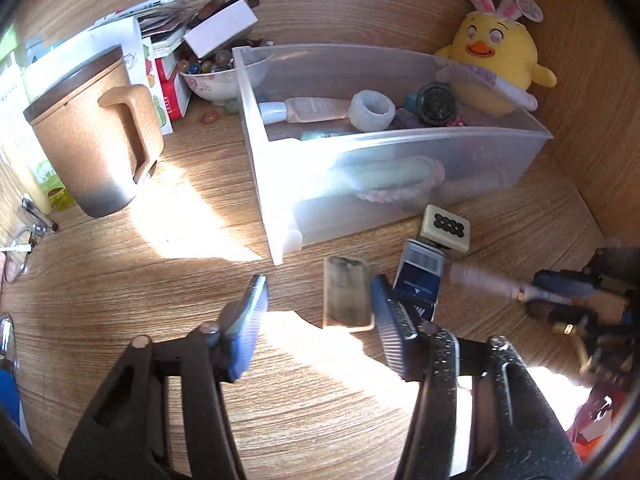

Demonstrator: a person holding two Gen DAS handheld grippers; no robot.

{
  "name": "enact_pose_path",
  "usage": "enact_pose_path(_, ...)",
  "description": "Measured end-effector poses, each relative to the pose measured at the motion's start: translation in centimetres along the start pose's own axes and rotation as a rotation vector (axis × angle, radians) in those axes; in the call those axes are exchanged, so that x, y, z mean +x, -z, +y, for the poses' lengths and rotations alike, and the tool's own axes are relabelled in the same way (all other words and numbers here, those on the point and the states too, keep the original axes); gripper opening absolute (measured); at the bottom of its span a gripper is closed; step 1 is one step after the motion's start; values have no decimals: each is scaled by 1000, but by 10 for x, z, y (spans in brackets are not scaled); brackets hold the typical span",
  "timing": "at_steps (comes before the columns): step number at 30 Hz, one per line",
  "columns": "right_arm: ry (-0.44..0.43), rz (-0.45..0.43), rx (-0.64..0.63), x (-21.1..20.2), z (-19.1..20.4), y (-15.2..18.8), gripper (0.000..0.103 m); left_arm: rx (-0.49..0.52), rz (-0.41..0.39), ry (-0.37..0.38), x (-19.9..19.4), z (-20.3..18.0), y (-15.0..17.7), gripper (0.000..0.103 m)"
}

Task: Organize objects
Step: 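Grasp the dark eraser with the left gripper while the right grasps the white pen, then carry the eraser and white pen into the clear box, opening both grippers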

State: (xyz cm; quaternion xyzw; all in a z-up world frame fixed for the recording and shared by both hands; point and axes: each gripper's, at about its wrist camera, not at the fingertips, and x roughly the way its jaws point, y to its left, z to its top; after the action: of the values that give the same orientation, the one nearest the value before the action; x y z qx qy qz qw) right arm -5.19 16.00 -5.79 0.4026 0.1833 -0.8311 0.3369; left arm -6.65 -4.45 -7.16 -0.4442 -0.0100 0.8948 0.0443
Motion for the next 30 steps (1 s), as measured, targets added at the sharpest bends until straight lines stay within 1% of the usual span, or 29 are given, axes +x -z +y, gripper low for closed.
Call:
enact_pose_path(4, 38, 11, 29, -8, -12, 8, 13, 24, -5, -1, -4, 1, 5, 31)
enact_pose_path(7, 51, 21, 49, -10, -19, 11, 13, 27, -2, 17, -9, 4, 11, 24)
enact_pose_path(11, 31, 32, 60, -8, -24, 8, 13, 38, 6, 28, -16, 5, 18, 23)
enact_pose_path(15, 20, 39, 45, 4, -19, -7, 14, 47, 15, 27, -18, 6, 19, 24)
enact_pose_path(19, 20, 41, 21, 14, -16, -20, 19, 47, 11, 18, -13, 7, 14, 40)
enact_pose_path(21, 15, 41, 20, 17, -14, -24, 20, 55, 1, -1, -10, 6, 13, 40)
enact_pose_path(22, 15, 38, 20, 18, -14, -25, 20, 54, -5, -7, -9, 6, 12, 39)
enact_pose_path(23, 16, 32, 20, 19, -13, -27, 20, 53, -10, -7, -8, 6, 10, 29)
enact_pose_path(24, 18, 24, 19, 21, -12, -27, 20, 53, -14, -2, -8, 6, 10, 23)
enact_pose_path(26, 24, 14, 29, 21, -11, -27, 20, 44, -18, 11, -10, 8, 11, 23)
enact_pose_path(27, 32, 7, 38, 21, -12, -25, 15, 41, -21, 12, -12, 8, 12, 23)
enact_pose_path(30, 37, -8, 62, 18, -15, -23, 13, 30, -41, 10, -20, 8, 15, 23)
